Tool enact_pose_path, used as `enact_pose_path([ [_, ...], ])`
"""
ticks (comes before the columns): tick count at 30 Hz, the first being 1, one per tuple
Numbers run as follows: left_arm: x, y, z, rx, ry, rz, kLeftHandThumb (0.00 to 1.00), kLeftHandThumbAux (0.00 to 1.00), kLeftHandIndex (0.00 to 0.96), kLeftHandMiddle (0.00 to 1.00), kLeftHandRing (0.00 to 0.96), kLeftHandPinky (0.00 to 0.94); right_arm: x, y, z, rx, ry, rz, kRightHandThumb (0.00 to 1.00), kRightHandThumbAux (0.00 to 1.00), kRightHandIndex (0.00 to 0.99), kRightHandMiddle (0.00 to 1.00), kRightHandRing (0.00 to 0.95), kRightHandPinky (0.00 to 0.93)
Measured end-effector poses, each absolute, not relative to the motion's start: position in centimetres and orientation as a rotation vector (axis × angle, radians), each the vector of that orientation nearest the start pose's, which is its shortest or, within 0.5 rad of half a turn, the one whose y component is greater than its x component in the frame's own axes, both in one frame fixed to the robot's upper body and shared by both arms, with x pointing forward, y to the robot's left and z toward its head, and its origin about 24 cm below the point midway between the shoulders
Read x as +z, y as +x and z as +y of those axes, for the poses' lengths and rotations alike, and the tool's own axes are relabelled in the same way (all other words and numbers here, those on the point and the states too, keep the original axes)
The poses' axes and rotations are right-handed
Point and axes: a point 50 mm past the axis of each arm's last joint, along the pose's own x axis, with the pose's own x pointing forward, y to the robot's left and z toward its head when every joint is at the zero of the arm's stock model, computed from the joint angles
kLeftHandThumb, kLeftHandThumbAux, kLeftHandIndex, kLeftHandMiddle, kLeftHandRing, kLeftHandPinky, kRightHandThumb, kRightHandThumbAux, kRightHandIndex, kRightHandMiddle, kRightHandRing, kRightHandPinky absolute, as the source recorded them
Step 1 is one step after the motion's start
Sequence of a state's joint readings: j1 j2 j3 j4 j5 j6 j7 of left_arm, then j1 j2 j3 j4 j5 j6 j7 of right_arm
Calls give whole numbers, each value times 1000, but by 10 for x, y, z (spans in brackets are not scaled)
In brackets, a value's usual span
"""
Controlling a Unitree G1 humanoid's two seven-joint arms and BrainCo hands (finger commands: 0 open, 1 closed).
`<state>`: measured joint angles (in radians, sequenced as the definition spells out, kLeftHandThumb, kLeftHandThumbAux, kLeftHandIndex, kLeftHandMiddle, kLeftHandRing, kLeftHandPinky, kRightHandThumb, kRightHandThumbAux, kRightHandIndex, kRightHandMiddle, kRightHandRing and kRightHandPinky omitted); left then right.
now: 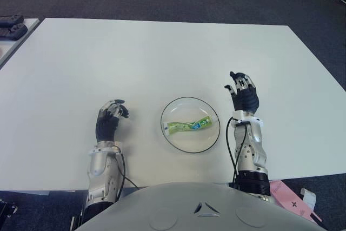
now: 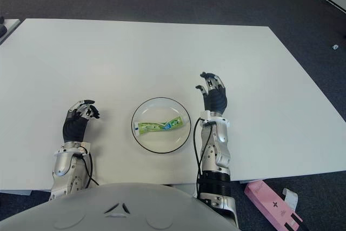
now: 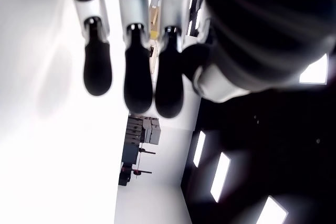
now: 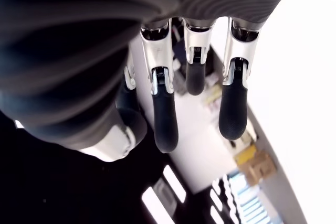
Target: Put the toothpaste on the table into the plate.
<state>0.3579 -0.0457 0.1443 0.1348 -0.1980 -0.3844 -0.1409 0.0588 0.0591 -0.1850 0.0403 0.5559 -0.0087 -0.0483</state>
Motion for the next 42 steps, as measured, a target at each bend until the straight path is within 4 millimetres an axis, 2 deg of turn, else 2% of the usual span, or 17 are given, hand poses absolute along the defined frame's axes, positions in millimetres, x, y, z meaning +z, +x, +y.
enact_pose_path([
  [5, -23, 158, 196, 190, -168, 58, 703, 718, 435, 608, 594, 582, 4, 230, -197, -348, 636, 112, 708, 726, 428, 539, 537, 547],
  [8, -23, 158, 197, 188, -164, 61, 703, 717, 435, 609, 596, 581, 2, 229, -199, -360, 681, 124, 804, 697, 414, 503, 544, 554],
  [15, -23, 158, 197, 186, -163, 64, 702, 718, 434, 607, 589, 576, -2, 227, -201, -356, 785, 151, 835, 688, 408, 495, 549, 556],
  [25, -23, 158, 197, 182, -162, 63, 701, 717, 434, 602, 585, 570, -1, 225, -199, -357, 762, 164, 838, 687, 412, 492, 546, 552],
  [42, -22, 159, 196, 175, -166, 57, 701, 717, 434, 602, 587, 568, -4, 209, -194, -335, 641, 229, 838, 687, 417, 485, 529, 532],
])
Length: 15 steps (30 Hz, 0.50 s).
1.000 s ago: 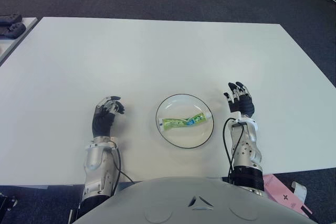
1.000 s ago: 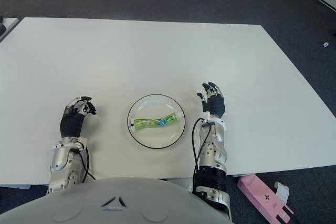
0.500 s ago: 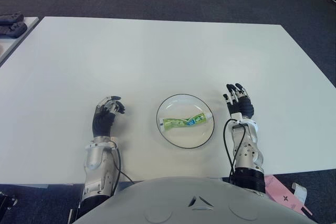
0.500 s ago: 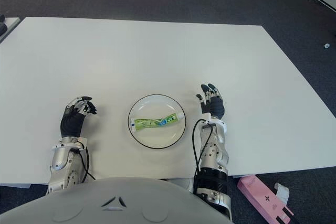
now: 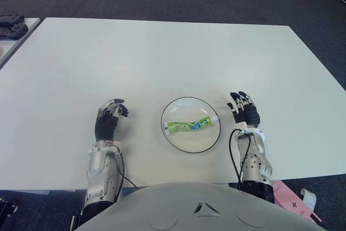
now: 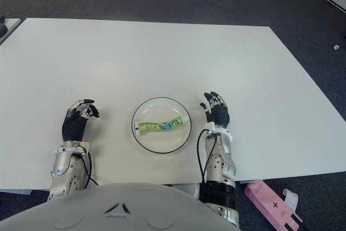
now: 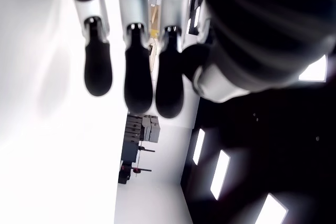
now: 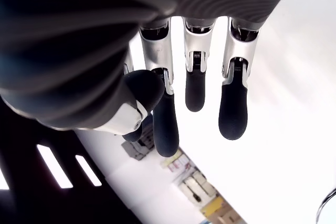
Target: Put the toothpaste on the table into the plate.
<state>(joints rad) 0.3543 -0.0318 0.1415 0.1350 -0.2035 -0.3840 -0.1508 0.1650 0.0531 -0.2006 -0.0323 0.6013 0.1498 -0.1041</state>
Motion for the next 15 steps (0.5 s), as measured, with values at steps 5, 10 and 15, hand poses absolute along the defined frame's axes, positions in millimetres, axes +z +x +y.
enact_pose_path([
  [5, -22, 159, 196, 174, -165, 57, 699, 718, 434, 602, 588, 568, -4, 206, -194, -323, 624, 237, 837, 687, 419, 481, 528, 527],
  [10, -22, 159, 196, 168, -166, 57, 700, 718, 434, 602, 588, 570, -4, 202, -190, -286, 566, 237, 836, 687, 416, 481, 535, 534],
  [15, -23, 158, 195, 166, -166, 59, 701, 717, 434, 603, 590, 575, -7, 198, -187, -244, 425, 215, 836, 687, 416, 478, 531, 519],
])
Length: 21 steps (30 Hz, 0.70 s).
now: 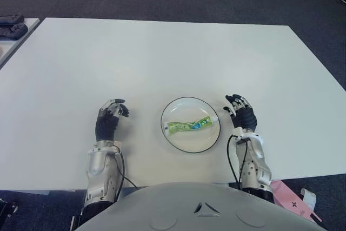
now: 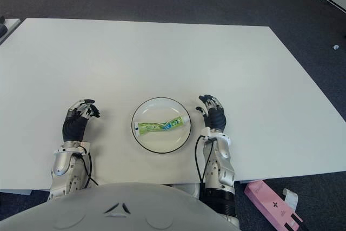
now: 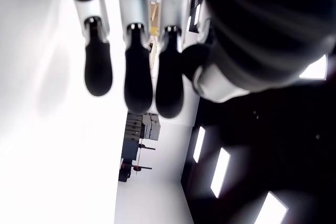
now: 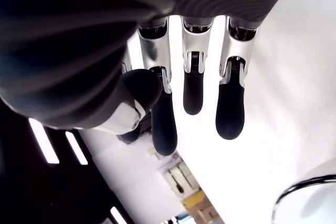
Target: Put the toothpaste on the table into the plate.
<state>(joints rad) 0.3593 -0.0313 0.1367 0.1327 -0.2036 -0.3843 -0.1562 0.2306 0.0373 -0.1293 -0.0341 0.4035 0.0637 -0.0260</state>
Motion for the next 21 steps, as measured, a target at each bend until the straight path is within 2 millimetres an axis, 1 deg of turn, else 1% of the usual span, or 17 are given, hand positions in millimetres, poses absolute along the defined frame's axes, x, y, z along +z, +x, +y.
enact_pose_path([
  [10, -21, 157, 194, 165, -168, 53, 702, 717, 434, 607, 598, 592, -13, 190, -182, -173, 101, 145, 838, 686, 431, 466, 518, 507],
  [15, -21, 156, 194, 166, -169, 56, 702, 717, 434, 606, 596, 581, -15, 187, -181, -154, 25, 120, 838, 686, 436, 464, 516, 507],
  [21, -21, 156, 193, 162, -165, 60, 702, 717, 433, 602, 591, 573, -16, 186, -180, -145, -14, 99, 839, 686, 437, 463, 521, 515],
])
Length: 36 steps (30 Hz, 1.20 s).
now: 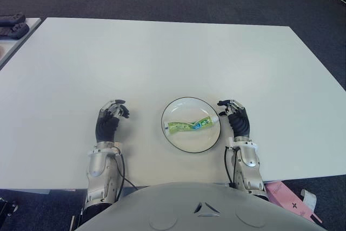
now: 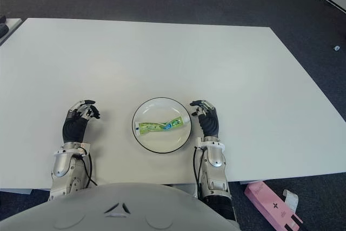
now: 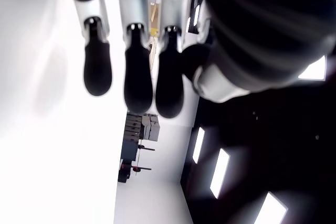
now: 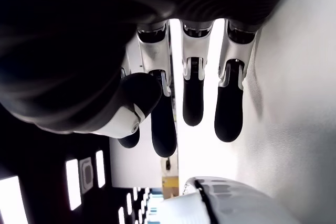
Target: Put the toothpaste on the table into the plate.
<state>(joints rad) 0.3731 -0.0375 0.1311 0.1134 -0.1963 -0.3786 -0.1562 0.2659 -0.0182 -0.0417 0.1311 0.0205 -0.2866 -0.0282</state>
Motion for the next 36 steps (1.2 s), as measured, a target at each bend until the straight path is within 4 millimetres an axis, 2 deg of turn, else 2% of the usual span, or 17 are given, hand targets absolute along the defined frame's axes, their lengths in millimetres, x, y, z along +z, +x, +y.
enact_pose_path([
  [36, -22, 155, 196, 162, -161, 76, 701, 717, 435, 612, 594, 581, -19, 182, -175, -179, -34, 87, 839, 685, 444, 459, 511, 506],
])
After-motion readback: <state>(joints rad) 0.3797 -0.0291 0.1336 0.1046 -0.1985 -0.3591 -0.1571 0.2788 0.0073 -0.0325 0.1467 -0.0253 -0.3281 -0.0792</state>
